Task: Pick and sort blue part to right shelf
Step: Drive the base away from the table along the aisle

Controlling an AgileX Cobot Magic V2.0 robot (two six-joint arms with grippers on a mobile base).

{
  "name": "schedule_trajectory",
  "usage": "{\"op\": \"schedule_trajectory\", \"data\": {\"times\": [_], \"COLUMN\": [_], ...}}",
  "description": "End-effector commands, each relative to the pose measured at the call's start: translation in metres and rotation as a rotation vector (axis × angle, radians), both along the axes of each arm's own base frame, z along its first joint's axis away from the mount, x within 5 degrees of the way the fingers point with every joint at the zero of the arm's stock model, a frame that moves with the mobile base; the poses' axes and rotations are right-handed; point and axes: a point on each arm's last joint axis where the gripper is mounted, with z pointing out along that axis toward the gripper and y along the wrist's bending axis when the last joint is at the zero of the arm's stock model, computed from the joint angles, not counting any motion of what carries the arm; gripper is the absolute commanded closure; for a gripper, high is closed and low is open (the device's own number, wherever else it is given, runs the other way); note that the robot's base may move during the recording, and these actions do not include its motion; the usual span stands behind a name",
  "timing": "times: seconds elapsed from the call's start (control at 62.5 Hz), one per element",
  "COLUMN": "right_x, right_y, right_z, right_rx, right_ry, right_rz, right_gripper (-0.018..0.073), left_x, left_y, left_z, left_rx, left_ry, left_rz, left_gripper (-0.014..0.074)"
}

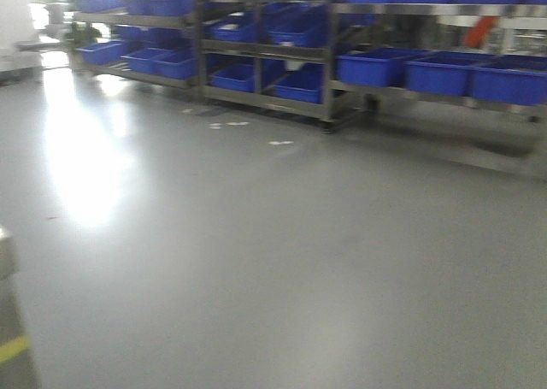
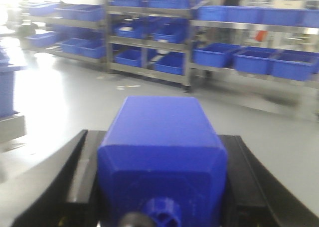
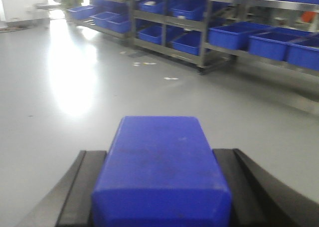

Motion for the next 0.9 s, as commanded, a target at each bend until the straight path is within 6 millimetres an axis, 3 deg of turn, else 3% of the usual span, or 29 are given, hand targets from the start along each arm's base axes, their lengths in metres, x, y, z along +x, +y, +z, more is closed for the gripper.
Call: {"op": "schedule_trajectory", "data": {"times": [0.0,0.88], "right_x": [-0.0008,-0.0008], "right_y": [-0.0001,-0.0001], "right_z": [0.0172,0.0172], "right_rx": [0.001,0.001], "right_ry": [-0.116,-0.116], "right_rz": [0.000,0.000], "right_gripper": [0.0192,0.0192], "left_x": [-0.0022,-0.0022], "left_y": [0.0007,0.0007], "left_z": [0.0175,0.0175], "left_rx": [-0.019,-0.019], "left_ry": [-0.115,-0.115], "left_rz": [0.004,0.004], "left_gripper": [0.0263,0.0263]}}
